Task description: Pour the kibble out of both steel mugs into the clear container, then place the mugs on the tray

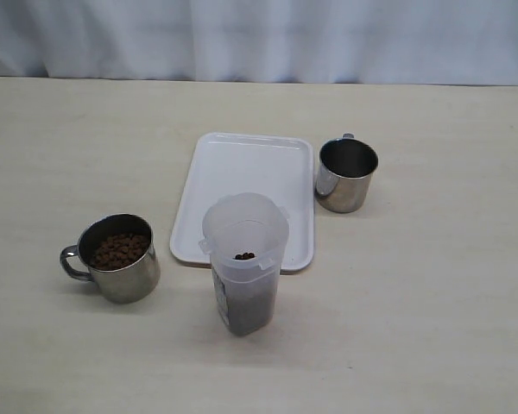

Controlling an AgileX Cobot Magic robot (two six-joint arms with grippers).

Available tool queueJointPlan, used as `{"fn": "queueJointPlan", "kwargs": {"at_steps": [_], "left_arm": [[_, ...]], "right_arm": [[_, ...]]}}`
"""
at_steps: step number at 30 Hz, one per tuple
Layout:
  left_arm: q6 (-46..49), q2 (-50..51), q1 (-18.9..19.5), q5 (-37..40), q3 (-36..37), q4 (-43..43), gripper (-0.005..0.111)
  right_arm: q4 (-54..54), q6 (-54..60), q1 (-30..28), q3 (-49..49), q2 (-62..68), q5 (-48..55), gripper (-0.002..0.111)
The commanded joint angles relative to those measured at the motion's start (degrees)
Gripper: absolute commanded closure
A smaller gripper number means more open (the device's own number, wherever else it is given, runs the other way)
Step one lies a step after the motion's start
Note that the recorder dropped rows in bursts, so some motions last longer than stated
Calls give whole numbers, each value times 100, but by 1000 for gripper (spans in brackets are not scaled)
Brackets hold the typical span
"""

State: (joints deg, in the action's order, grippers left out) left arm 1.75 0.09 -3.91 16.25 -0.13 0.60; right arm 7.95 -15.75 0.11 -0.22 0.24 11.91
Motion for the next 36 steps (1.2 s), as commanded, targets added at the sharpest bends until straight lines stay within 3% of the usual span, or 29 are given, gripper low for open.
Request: {"fn": "queueJointPlan", "kwargs": {"at_steps": [1,7,11,30,36], "left_arm": [[16,-9,16,-27,13,6,107],[16,-9,16,-27,13,6,107],[16,-9,16,-27,13,6,107],[16,-9,16,-57,13,6,107],[16,-9,16,-57,13,6,107]], "right_arm": [[-826,1378,6,22,-24,-89,104],[-795,1374,6,22,-24,-79,104],[-240,548,6,22,-24,-19,104],[-283,676,6,22,-24,8,104],[-283,676,375,22,-24,17,104]]}}
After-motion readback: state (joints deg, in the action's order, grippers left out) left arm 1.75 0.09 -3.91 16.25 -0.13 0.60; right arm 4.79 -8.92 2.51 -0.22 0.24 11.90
